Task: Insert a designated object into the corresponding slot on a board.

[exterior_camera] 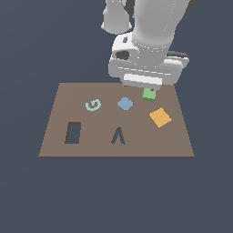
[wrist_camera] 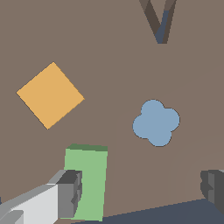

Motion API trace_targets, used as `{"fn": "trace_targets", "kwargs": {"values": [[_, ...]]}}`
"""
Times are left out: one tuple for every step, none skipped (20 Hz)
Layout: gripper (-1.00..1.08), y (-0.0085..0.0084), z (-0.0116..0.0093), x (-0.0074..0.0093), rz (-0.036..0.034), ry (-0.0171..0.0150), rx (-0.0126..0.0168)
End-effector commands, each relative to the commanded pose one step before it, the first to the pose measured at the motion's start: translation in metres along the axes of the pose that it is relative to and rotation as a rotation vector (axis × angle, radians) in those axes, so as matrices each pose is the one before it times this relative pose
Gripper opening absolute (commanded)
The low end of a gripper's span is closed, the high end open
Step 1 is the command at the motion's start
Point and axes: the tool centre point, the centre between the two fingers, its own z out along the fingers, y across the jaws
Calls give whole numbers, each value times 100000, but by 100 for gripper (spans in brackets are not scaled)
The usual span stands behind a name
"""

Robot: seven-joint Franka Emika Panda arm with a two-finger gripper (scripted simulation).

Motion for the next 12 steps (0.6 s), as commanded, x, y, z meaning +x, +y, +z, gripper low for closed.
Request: {"fn": "trace_targets", "kwargs": {"values": [[100,-1360,1247,-1088,2235,61,304],[100,-476,433,-354,724,2,96],[100,-442,400,-323,667,3,88],[100,-409,368,-295,609,3,80],[100,-371,335,-266,556,3,73],[100,-337,303,-239,498,3,65],[100,-301,270,-210,444,4,58],[100,-266,237,-181,387,4,51],[100,-230,204,-151,335,4,44],[100,-199,171,-122,274,5,36],[100,-166,138,-92,216,5,28],[100,-129,105,-60,168,6,22]]}}
